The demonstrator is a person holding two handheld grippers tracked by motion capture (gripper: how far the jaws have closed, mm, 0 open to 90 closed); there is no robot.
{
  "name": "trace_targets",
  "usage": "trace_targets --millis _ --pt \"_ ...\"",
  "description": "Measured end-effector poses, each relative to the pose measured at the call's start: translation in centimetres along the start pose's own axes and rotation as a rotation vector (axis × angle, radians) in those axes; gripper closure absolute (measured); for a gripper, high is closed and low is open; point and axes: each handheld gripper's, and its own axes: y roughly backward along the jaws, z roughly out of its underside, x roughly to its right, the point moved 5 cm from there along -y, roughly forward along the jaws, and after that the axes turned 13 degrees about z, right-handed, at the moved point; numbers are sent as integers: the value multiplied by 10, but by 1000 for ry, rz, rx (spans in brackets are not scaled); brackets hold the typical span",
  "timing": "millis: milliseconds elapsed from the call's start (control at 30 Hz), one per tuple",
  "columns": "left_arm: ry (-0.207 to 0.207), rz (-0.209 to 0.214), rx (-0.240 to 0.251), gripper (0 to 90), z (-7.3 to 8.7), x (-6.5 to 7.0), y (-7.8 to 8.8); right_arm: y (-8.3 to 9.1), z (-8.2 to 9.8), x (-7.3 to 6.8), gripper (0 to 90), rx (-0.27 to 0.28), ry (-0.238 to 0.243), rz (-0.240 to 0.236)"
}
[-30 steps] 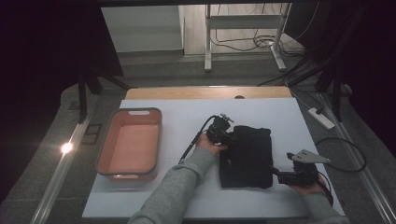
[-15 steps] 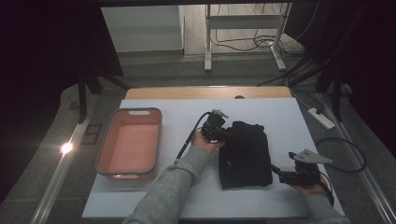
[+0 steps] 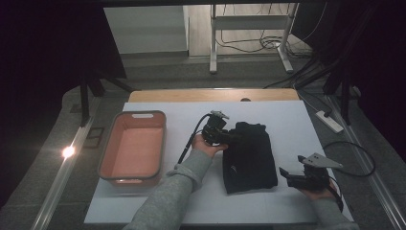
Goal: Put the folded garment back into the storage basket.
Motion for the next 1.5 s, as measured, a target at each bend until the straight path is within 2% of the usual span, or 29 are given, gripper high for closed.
trace_targets --millis 267,400,567,800,1000,1200,1433,1500 --pt "-8 42 48 714 -5 10 10 0 1 4 148 2 -14 17" --pt "1 86 96 715 -9 18 23 0 1 4 148 2 -15 21" --pt "-14 85 109 715 -10 23 31 0 1 4 148 1 -13 22" --pt "-26 105 138 716 -13 30 41 0 1 4 148 3 -14 26" --pt "-49 102 150 716 -18 38 47 0 0 4 148 5 -15 28" --pt "-56 93 156 716 -20 40 50 0 0 4 148 6 -15 28" --pt "-60 71 169 717 -20 40 57 0 0 4 148 8 -16 29" --pt "-68 47 171 717 -21 42 59 0 0 4 148 9 -23 25"
